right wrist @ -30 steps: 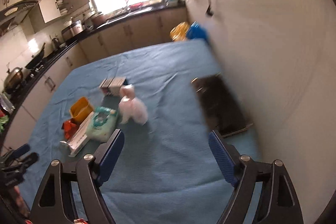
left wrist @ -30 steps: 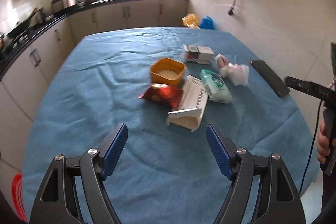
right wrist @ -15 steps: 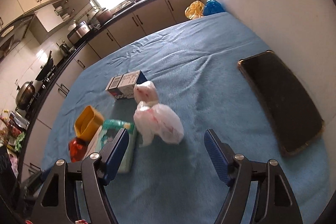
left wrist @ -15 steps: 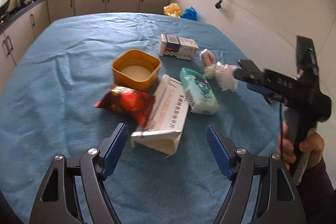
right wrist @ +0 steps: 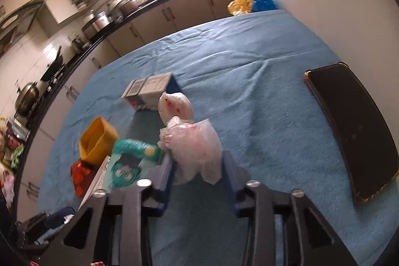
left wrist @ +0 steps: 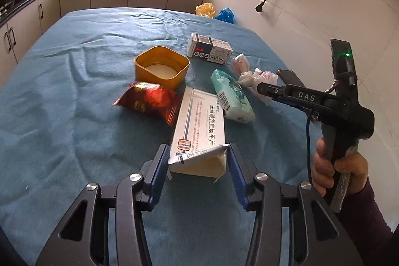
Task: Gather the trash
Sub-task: 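Grasp the white medicine box with the left gripper while the right gripper grasps the white plastic bag bundle, then carry the medicine box and plastic bags over to the red basket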
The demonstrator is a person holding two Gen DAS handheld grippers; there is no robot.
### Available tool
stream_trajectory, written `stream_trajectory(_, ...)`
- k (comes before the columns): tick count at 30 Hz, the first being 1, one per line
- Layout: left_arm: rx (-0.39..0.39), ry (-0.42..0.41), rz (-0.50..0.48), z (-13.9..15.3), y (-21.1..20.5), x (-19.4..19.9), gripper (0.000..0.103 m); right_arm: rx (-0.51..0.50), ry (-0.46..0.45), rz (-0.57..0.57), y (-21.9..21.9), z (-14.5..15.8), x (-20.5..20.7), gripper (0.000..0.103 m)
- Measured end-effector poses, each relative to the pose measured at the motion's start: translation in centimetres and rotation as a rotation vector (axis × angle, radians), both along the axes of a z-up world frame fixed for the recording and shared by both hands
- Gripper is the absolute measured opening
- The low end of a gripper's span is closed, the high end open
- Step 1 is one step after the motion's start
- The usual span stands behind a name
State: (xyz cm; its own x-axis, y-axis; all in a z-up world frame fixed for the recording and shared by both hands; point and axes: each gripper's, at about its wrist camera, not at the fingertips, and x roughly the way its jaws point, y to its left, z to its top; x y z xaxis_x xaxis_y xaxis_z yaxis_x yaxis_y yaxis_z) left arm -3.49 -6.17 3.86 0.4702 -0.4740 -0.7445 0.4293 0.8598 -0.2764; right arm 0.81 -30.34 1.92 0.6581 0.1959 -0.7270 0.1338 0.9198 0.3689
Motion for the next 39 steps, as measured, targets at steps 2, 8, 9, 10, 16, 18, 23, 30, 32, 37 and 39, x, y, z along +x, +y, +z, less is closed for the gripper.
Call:
stream_trajectory(2,0.009,-0.01,0.002,0.4,0.8,-1.1,0.046,0.005,0.006,0.02,0.5,0.1,-0.7,0.032)
stream_trajectory(8,0.024,0.01,0.025,0.5,4.0,-3.7,0.046,0.037,0.041,0.068,1.4,-0.2,-4.9,0.029)
stream_trajectory(9,0.026,0.018,0.024,0.5,4.5,-4.0,0.046,0.041,0.047,0.075,1.4,-0.3,-6.0,0.029)
stream_trajectory(10,0.027,0.028,0.024,0.4,5.0,-4.2,0.046,0.04,0.048,0.079,1.4,-0.4,-6.7,0.029)
stream_trajectory(16,0.081,0.012,0.049,0.8,6.8,-5.2,0.06,0.017,0.022,0.087,0.7,0.2,-10.1,0.074)
stream_trajectory(18,0.087,-0.002,0.055,1.1,7.0,-5.3,0.067,-0.037,-0.01,0.052,0.3,1.0,-10.6,0.076)
stream_trajectory(23,0.156,-0.005,-0.012,0.8,4.7,-4.2,0.075,-0.066,-0.022,0.049,0.3,1.8,-9.9,0.08)
stream_trajectory(30,0.333,0.015,-0.081,-2.1,1.0,-1.9,0.075,-0.114,-0.023,0.156,2.9,1.2,-7.4,0.08)
stream_trajectory(32,0.331,0.026,-0.077,-2.5,0.9,-1.8,0.075,-0.134,-0.024,0.179,3.9,1.2,-6.9,0.08)
stream_trajectory(37,0.304,0.01,-0.002,-2.5,1.4,-2.1,0.06,-0.166,0.01,0.211,6.0,0.2,-5.6,0.08)
stream_trajectory(39,0.284,0.015,0.035,-2.2,2.0,-2.2,0.053,-0.152,0.021,0.211,6.4,-0.4,-5.3,0.073)
